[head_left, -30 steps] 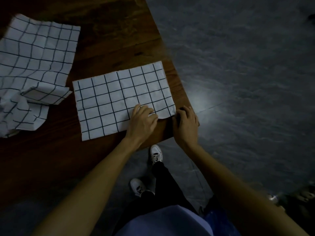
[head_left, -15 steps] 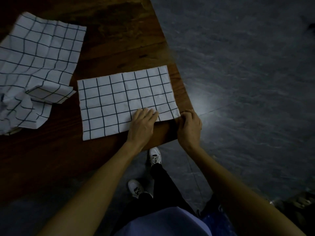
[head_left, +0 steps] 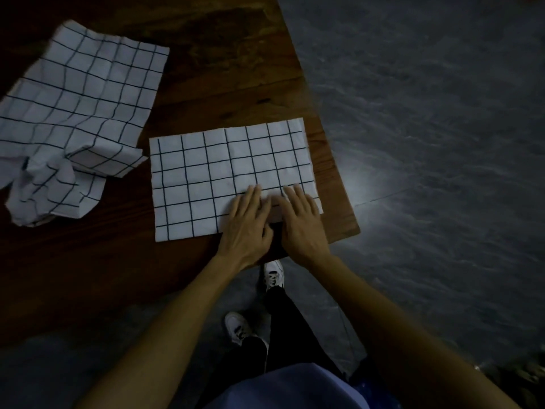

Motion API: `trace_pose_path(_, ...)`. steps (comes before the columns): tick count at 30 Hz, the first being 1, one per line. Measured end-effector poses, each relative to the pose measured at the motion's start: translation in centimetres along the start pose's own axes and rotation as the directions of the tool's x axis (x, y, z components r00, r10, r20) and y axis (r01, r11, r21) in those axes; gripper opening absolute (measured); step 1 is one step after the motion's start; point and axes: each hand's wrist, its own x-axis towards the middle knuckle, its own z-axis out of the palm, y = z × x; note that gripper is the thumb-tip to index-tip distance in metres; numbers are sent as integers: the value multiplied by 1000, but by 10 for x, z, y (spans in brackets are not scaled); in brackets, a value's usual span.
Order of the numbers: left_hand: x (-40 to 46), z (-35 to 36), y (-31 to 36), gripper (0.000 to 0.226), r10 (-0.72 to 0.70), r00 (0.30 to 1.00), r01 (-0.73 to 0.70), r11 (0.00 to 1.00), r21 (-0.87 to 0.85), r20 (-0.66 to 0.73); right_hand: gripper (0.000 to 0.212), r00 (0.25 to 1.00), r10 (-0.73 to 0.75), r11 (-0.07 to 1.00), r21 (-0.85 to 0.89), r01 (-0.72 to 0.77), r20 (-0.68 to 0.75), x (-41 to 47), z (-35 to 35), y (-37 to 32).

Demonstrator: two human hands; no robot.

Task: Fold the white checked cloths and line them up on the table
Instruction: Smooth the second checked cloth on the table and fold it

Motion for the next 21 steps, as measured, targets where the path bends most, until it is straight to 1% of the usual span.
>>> trace_pose_path(3,-5,2,-22,66,-170,984,170,985,-5,-45,61,994,-42,997,-56,48,99,19,14,-8)
trace_pose_path(6,-6,6,-46,69,-286,958,287,956,52,-35,60,993,-6,997,-81,15,114,28,26,-3)
trace_pose_path(8,-6,7,-56,70,-298,954,299,950,90,-27,60,992,26,994,-105,-13,122,26,29,3)
trace_pose_path(10,-6,5,-57,71,-280,960,281,955,94,-22,60,991,39,993,-120,-24,128,23,26,5)
trace_pose_path(13,-5,-1,-53,69,-280,957,283,959,26,-74,62,993,53,991,-126,-39,110,27,21,1)
trace_pose_path(15,-3,-6,-52,64,-292,947,289,956,-41,-132,60,997,-25,993,-114,32,66,35,21,-9)
trace_pose_path(17,2,-7,-53,61,-313,936,307,950,-60,-160,59,992,-112,989,-92,117,56,50,25,-21)
trace_pose_path(18,5,-6,-55,61,-324,933,319,946,-54,-154,61,990,-126,989,-75,131,69,58,28,-29)
trace_pose_path(21,12,2,-65,65,-334,939,336,942,15,-86,65,986,-103,992,-56,112,132,76,40,-47)
